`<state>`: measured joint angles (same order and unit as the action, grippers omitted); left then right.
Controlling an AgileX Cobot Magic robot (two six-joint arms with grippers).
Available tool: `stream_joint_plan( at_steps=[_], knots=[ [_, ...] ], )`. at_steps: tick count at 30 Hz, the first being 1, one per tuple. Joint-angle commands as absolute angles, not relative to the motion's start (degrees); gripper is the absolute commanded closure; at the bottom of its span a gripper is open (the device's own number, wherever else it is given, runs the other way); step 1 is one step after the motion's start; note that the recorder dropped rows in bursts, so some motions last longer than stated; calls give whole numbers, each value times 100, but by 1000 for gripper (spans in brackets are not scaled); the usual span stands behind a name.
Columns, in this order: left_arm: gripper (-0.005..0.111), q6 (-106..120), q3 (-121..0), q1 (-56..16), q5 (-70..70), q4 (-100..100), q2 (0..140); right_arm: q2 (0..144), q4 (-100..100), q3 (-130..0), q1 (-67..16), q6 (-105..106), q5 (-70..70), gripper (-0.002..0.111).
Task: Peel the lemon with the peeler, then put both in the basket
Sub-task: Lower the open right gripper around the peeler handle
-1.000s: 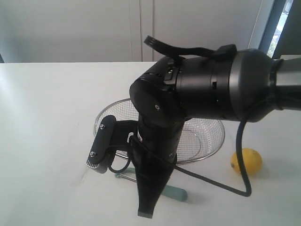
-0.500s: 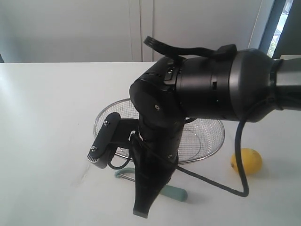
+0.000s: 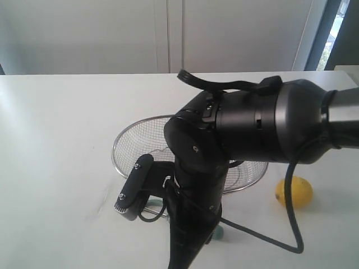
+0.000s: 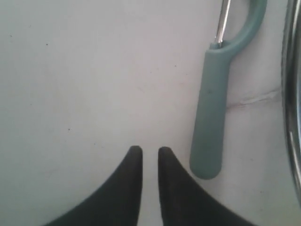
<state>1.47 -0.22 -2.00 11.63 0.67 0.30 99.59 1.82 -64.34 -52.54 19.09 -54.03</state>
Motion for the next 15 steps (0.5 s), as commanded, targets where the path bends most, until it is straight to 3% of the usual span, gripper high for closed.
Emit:
stream_joint_plan(
  at_steps=[1,5,15],
  knots=[
    [107,156,0,-226,1158,111,0,9951,175,-6324,-5264,1879,-5101,70],
    [107,156,0,-226,1158,111,0,9951,198,-6324,-5264,1920,-4939,54],
    [107,156,0,-226,1158,111,0,9951,203,-6324,-5264,1920,-4857,53]
  ],
)
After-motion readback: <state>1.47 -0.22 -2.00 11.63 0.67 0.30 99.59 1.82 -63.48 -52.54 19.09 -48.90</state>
